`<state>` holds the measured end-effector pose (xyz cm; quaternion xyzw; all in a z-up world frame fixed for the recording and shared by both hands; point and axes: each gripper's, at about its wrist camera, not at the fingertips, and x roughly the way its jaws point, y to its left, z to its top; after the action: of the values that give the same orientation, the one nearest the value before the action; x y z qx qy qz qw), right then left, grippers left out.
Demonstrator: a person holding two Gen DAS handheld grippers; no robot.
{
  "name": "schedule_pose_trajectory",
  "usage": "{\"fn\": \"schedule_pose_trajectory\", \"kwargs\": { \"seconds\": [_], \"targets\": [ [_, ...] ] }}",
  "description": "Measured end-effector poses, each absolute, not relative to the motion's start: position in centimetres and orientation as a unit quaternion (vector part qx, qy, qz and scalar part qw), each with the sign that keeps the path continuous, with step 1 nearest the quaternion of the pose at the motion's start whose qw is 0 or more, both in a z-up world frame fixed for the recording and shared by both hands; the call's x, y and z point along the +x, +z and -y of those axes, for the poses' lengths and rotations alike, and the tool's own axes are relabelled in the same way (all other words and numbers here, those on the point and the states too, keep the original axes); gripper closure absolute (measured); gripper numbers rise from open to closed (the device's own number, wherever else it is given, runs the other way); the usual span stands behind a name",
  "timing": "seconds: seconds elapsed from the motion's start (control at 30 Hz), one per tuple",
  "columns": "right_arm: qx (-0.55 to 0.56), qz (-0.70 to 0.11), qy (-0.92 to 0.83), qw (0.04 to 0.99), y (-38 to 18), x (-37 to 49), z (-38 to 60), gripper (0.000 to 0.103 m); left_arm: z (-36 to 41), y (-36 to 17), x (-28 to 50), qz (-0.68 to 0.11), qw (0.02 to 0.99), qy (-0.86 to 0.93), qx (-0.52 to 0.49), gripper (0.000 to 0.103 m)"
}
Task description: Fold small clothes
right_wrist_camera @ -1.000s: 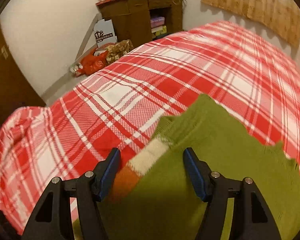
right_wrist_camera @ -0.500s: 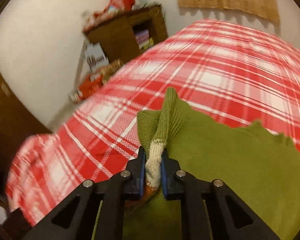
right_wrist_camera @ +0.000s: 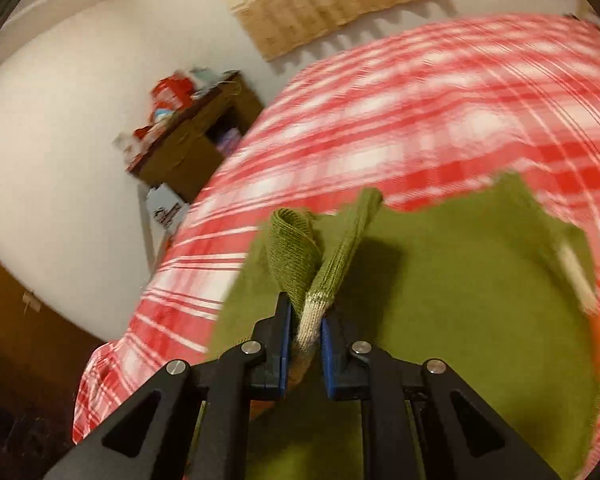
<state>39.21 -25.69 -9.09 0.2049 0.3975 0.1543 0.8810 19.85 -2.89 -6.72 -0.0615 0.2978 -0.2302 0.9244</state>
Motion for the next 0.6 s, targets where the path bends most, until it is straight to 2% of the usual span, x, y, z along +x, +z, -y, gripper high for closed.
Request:
{"fn": "schedule_pose_trajectory", "kwargs": {
  "seconds": [0.2,0.3,0.33,0.4,0.43,0.47,0.6],
  "targets": [
    [0.24,-0.422,0.141,0.863,-12.5,39.2,28.8,0.089,4.9,-7.9,20.0,-0.317,0.918,-0.236,-0.034,0.083],
    [0.275,-0.42,0.144,0.853,-12.8,39.1,29.8,0.08,4.4,-7.8,19.8,-0.32,0.916,-0.238,-0.044,0.083],
    [0.289,-0.422,0.145,0.847,-12.8,39.1,30.0,0.075,4.3,-7.8,19.7,-0.322,0.916,-0.237,-0.043,0.083],
    [0.313,-0.422,0.153,0.837,-12.6,38.8,30.4,0.057,4.4,-7.8,19.8,-0.323,0.916,-0.236,-0.041,0.083],
    [0.32,-0.417,0.159,0.836,-12.2,38.6,30.5,0.04,4.7,-7.9,19.4,-0.323,0.916,-0.235,-0.04,0.083],
    [0.324,-0.409,0.163,0.837,-11.8,38.1,30.4,0.031,4.8,-7.9,19.3,-0.322,0.917,-0.233,-0.037,0.083],
    [0.294,-0.415,0.167,0.845,-10.8,38.4,29.0,0.03,5.2,-8.3,19.7,-0.323,0.917,-0.231,-0.037,0.083]
  ]
}}
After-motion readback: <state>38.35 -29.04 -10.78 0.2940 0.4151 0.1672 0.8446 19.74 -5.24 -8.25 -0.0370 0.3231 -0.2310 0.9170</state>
